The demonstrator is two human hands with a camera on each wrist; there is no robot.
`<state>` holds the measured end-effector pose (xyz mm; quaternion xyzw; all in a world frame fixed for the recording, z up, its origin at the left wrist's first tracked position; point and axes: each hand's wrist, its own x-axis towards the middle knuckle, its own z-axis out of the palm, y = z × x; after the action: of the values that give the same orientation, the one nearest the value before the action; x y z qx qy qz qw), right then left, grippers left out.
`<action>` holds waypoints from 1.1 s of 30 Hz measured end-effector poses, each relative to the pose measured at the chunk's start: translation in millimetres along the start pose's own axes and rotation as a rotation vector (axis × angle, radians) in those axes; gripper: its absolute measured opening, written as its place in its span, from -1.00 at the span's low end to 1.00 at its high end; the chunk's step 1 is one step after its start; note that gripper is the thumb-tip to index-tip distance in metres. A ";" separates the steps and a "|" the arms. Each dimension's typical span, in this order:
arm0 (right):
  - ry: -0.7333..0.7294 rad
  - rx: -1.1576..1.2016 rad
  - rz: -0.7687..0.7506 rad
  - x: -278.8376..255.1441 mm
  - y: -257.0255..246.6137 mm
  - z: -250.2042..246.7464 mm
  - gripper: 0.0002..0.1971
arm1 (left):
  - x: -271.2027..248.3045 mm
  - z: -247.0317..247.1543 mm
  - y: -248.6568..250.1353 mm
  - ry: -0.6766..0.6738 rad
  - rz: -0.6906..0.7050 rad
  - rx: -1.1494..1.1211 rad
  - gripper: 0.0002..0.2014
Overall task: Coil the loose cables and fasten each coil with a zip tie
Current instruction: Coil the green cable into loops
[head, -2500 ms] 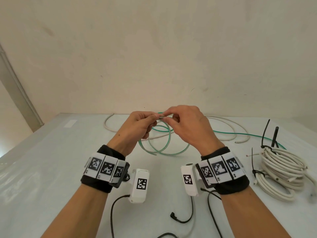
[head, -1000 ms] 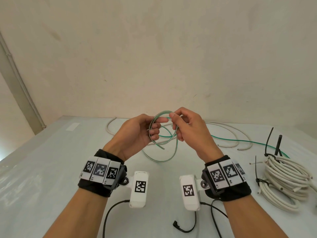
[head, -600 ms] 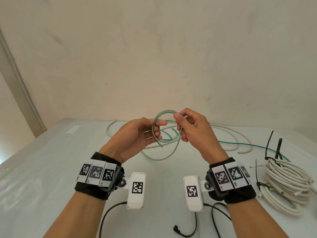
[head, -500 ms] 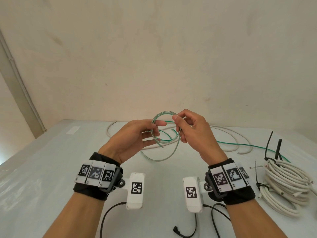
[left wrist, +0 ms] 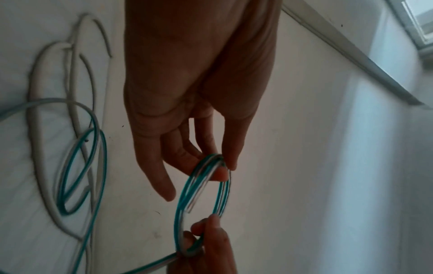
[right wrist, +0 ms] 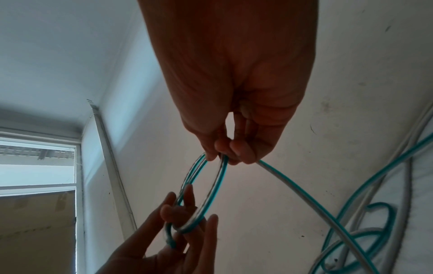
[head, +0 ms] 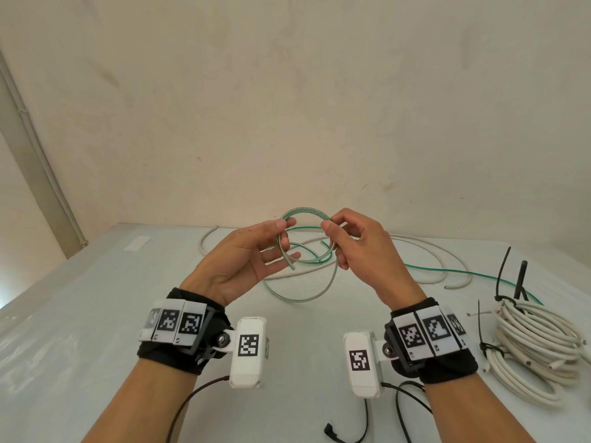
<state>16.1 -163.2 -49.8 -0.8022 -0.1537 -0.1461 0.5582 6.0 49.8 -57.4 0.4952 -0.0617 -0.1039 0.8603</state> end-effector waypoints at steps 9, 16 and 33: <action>-0.011 0.054 0.052 2.8 8.1 -1.5 -0.74 | 1.9 -2.4 -1.2 0.021 0.019 0.183 -0.79; 0.122 0.042 0.076 7.2 15.2 -3.9 -0.70 | 5.8 2.0 -7.5 0.090 0.043 0.247 -0.78; 0.038 -0.067 0.070 6.1 12.1 -10.4 -0.65 | 6.1 -0.3 -6.1 0.177 -0.001 0.215 -0.79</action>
<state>25.9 -176.4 -54.2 -0.8225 -0.1102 -0.1467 0.5384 11.3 45.6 -62.8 0.5918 0.0038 -0.0528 0.8044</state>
